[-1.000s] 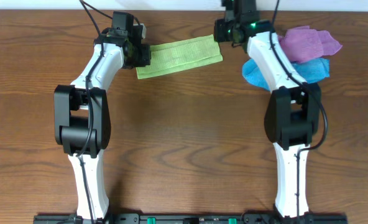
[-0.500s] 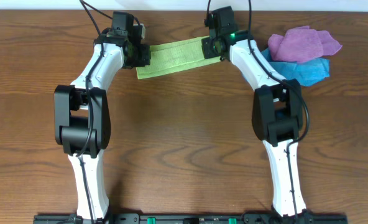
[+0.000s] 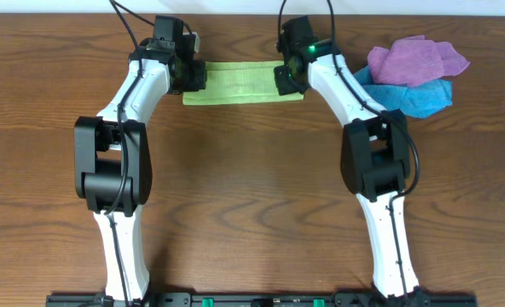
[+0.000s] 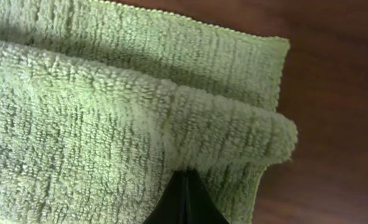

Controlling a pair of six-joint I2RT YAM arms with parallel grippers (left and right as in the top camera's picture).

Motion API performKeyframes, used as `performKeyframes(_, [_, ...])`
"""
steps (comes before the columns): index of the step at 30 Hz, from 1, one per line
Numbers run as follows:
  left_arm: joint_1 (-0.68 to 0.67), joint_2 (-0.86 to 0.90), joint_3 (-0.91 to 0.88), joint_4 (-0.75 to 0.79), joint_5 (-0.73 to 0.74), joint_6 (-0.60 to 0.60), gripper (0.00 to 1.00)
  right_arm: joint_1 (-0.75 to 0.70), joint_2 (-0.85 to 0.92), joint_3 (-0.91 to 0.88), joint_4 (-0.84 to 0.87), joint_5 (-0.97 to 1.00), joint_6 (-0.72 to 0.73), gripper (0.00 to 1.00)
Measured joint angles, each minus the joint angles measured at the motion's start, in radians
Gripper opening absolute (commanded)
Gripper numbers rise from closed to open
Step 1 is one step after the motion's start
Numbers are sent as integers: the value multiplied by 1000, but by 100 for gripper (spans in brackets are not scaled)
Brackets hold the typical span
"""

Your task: Fold the cloth

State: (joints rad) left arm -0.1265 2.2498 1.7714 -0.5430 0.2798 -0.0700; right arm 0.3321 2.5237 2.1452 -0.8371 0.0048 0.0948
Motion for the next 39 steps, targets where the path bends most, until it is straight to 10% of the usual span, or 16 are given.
performKeyframes(32, [70,71,24,-116,-127,53,6,68,-4,0,-27,-142,75,1])
performKeyframes(39, [84,71,24,-116,-122,53,6,61,-46,-22,-62,-261,108,62])
